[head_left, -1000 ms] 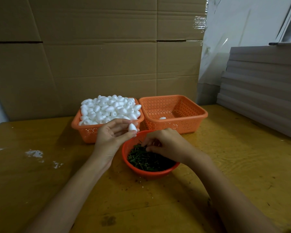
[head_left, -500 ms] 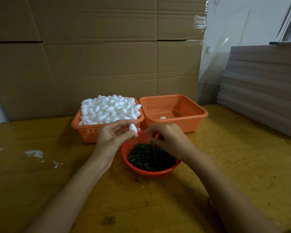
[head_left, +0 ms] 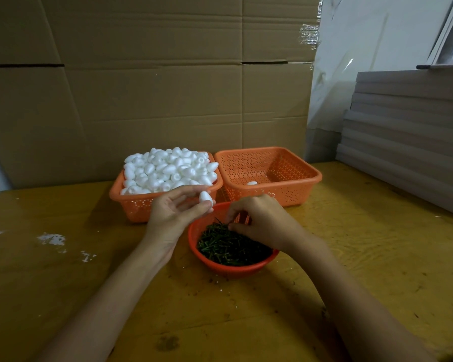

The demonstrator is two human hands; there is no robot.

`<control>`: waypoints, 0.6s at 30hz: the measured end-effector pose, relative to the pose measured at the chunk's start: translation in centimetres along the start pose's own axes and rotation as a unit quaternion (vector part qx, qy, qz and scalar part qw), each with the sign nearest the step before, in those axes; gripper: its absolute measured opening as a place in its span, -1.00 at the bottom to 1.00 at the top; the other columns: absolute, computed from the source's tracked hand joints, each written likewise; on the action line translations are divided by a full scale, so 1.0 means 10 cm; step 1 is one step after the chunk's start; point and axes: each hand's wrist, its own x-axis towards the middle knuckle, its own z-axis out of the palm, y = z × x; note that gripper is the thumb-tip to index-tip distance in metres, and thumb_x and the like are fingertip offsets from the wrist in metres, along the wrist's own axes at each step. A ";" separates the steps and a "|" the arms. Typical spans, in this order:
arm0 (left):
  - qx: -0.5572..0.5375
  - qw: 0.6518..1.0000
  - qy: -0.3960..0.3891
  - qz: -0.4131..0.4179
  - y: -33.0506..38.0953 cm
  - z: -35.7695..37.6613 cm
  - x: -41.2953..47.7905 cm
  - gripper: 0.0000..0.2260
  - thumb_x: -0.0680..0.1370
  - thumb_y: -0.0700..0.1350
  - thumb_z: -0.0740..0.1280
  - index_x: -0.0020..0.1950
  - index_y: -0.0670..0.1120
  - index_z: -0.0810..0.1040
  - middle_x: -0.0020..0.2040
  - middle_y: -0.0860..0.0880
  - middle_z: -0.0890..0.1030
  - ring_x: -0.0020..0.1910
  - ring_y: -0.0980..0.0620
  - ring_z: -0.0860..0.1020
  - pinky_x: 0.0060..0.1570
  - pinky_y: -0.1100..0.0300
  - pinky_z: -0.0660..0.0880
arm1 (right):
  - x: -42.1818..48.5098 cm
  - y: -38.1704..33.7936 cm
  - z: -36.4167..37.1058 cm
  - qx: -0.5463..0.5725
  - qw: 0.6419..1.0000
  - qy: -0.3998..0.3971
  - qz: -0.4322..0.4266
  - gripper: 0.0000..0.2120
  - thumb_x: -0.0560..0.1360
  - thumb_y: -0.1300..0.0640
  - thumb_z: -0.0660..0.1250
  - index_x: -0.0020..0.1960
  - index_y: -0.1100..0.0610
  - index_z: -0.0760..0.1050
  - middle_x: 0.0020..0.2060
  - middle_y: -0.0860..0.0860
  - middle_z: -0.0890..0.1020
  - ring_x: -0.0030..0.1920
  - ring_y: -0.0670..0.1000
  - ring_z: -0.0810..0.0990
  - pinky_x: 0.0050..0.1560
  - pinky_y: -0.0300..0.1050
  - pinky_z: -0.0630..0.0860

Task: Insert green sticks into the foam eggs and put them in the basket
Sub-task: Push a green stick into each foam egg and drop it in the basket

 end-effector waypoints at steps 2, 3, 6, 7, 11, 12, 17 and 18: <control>0.017 1.000 0.008 0.002 -0.01 -0.01 0.00 -0.70 0.34 -0.16 0.63 0.07 0.00 0.79 0.10 -0.11 0.77 0.09 -0.17 0.75 0.04 0.13 0.70 | -0.01 0.02 0.00 -0.029 0.999 -0.014 0.007 -0.88 0.55 0.07 0.49 0.08 -0.03 0.69 0.02 -0.13 0.72 0.06 -0.08 0.64 0.09 -0.01 0.58; 0.020 1.000 0.011 0.001 -0.02 -0.02 0.00 -0.70 0.35 -0.18 0.62 0.06 0.00 0.80 0.09 -0.11 0.77 0.08 -0.19 0.75 0.06 0.10 0.71 | -0.01 0.03 0.01 -0.047 0.999 -0.023 0.010 -0.88 0.56 0.05 0.47 0.09 -0.03 0.69 0.04 -0.12 0.71 0.08 -0.06 0.63 0.11 0.01 0.58; 0.020 1.000 0.010 -0.001 -0.03 -0.03 0.01 -0.71 0.37 -0.21 0.60 0.07 -0.03 0.80 0.09 -0.16 0.77 0.09 -0.25 0.75 0.10 0.04 0.71 | -0.03 0.05 0.02 -0.068 0.997 -0.042 0.016 -0.86 0.57 0.03 0.46 0.11 -0.02 0.70 0.08 -0.08 0.69 0.13 -0.02 0.60 0.13 0.02 0.58; 0.017 1.000 0.008 0.000 -0.02 -0.02 0.00 -0.71 0.37 -0.21 0.60 0.07 -0.04 0.80 0.09 -0.18 0.76 0.10 -0.26 0.74 0.08 0.06 0.71 | -0.03 0.06 0.03 -0.070 0.996 -0.049 0.019 -0.85 0.57 0.02 0.47 0.12 -0.03 0.70 0.09 -0.08 0.69 0.15 -0.02 0.59 0.15 0.01 0.57; -0.003 1.000 -0.006 -0.004 -0.01 0.01 -0.01 -0.72 0.37 -0.24 0.59 0.07 -0.09 0.79 0.12 -0.21 0.75 0.13 -0.26 0.74 -0.01 0.11 0.72 | -0.03 0.05 0.03 -0.079 0.993 -0.079 0.025 -0.83 0.58 0.00 0.45 0.16 -0.07 0.71 0.12 -0.11 0.70 0.21 -0.01 0.54 0.22 0.00 0.53; -0.007 1.000 -0.008 -0.006 0.00 0.02 -0.02 -0.72 0.37 -0.24 0.59 0.07 -0.10 0.78 0.13 -0.21 0.75 0.13 -0.25 0.74 -0.01 0.11 0.72 | -0.03 0.05 0.03 -0.076 0.993 -0.082 0.026 -0.84 0.58 0.01 0.45 0.15 -0.08 0.71 0.12 -0.13 0.70 0.21 -0.01 0.53 0.22 -0.02 0.53; -0.015 1.000 -0.016 -0.015 0.01 0.02 -0.02 -0.73 0.40 -0.24 0.57 0.09 -0.08 0.78 0.14 -0.21 0.74 0.16 -0.25 0.73 -0.02 0.12 0.71 | -0.02 0.05 0.04 -0.068 0.993 -0.096 0.029 -0.86 0.59 0.06 0.44 0.11 -0.09 0.72 0.09 -0.14 0.70 0.19 -0.01 0.51 0.19 -0.05 0.50; -0.015 1.000 -0.017 -0.013 0.02 0.02 -0.02 -0.73 0.40 -0.24 0.57 0.09 -0.07 0.78 0.15 -0.21 0.74 0.17 -0.25 0.73 -0.02 0.13 0.71 | -0.03 0.05 0.04 -0.068 0.992 -0.099 0.029 -0.86 0.59 0.06 0.44 0.11 -0.08 0.71 0.09 -0.13 0.70 0.19 -0.01 0.51 0.20 -0.02 0.51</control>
